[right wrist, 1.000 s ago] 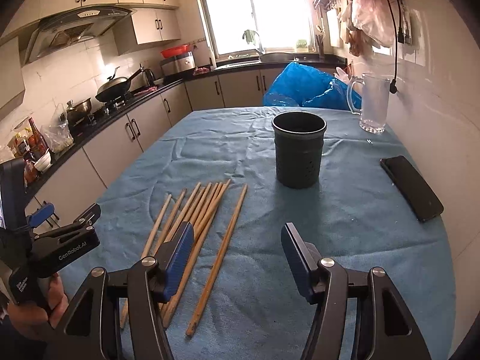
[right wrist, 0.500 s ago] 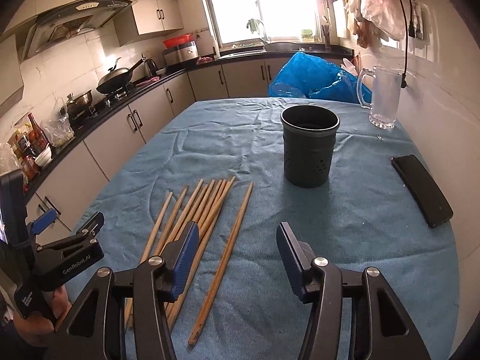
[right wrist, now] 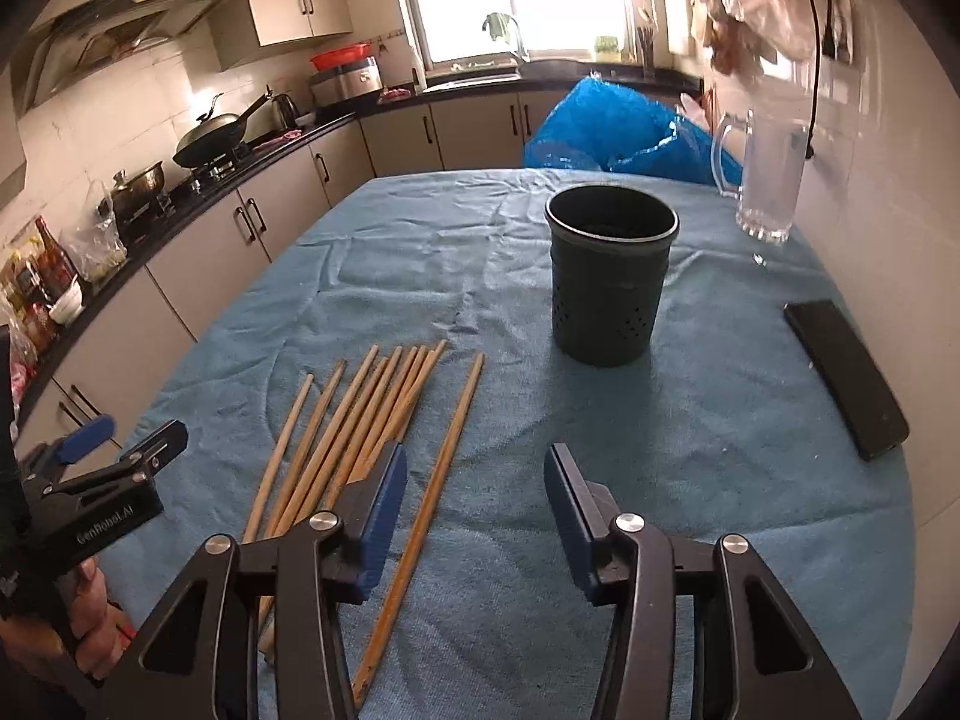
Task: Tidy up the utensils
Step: 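Close the left tool on one chopstick while the right tool grasps another chopstick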
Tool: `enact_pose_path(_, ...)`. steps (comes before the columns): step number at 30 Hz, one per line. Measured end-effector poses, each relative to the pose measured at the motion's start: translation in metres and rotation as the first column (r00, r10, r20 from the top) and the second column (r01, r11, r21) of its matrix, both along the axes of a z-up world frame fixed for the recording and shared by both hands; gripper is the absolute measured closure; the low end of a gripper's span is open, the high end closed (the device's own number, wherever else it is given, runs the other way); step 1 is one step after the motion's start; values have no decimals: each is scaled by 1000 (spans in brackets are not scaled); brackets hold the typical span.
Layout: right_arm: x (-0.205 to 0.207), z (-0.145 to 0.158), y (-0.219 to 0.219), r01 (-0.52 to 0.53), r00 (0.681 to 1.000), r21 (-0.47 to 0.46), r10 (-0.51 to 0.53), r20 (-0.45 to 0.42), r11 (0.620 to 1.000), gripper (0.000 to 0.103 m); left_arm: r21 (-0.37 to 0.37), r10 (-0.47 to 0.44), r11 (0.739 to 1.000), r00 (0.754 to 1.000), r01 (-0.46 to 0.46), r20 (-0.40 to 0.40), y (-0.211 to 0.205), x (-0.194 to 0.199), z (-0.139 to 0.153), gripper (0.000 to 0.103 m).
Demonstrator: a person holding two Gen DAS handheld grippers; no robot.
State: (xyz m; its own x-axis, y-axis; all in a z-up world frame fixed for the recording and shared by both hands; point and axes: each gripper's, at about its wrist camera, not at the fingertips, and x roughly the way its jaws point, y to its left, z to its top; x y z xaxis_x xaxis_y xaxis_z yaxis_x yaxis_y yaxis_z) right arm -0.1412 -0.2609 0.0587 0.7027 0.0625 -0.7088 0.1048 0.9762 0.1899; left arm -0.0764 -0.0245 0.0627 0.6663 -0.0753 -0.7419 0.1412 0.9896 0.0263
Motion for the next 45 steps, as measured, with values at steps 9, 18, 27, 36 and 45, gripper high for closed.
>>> enact_pose_path(9,4,-3,-8,4,1000,50,-3,-20,999,57,-171,-114,982,973,79,-203,-10,32,-7,59)
enact_pose_path(18,10,-2,-12,15,999,57,-13,-34,998,57,-215,-222,963,925,160,-308,-56,79,-14,76)
enact_pose_path(27,12,-5,-24,44,998,62,-40,-52,997,57,-187,-251,964,888,191,-385,-85,113,-37,83)
enact_pose_path(36,24,-10,-32,53,995,64,-48,-82,997,57,-93,-225,974,896,205,-384,-98,118,-51,94)
enact_pose_path(45,81,-37,-22,57,974,126,-27,-225,990,58,-150,-256,965,887,214,-384,-84,114,-53,96)
